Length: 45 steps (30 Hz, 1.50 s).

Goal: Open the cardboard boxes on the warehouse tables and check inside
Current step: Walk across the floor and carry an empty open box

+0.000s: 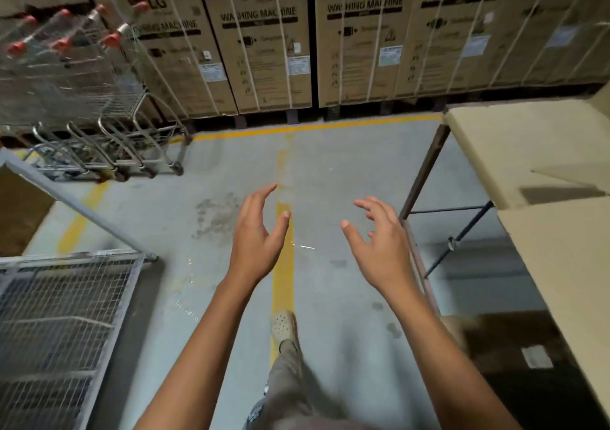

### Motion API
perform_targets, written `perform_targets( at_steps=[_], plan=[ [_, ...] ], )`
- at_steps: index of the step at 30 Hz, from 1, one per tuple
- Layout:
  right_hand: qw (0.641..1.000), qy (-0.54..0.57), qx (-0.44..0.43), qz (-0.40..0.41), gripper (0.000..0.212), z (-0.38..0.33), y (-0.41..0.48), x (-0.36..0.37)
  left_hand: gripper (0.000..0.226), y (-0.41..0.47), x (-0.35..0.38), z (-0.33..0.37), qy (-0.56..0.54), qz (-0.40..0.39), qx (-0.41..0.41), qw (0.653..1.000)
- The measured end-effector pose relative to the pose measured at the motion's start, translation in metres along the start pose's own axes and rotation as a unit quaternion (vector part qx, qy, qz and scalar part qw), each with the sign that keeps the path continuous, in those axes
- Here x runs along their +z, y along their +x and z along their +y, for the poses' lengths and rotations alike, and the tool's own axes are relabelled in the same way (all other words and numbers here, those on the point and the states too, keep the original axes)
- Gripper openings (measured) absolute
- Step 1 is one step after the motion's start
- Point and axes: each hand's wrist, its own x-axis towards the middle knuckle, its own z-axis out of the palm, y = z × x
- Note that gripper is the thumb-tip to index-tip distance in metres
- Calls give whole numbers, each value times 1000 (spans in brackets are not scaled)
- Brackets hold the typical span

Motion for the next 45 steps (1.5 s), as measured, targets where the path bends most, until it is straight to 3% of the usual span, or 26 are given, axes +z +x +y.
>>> perform_targets(
  at_steps=[11, 19, 33, 45],
  plan=[
    [996, -34, 25, 80, 37, -16, 241, 88, 49, 284, 17, -82, -22, -52, 60, 997],
    [984, -55, 64, 155, 35, 22, 382, 77, 49, 440, 114, -86, -63, -116, 103, 986],
    [956, -59, 108, 268, 41, 117, 644, -49, 49, 689, 342, 2, -95, -204, 171, 959],
    [877, -78, 184, 436, 43, 215, 767, -160, 50, 819, 572, 83, -141, -343, 250, 894]
  ],
)
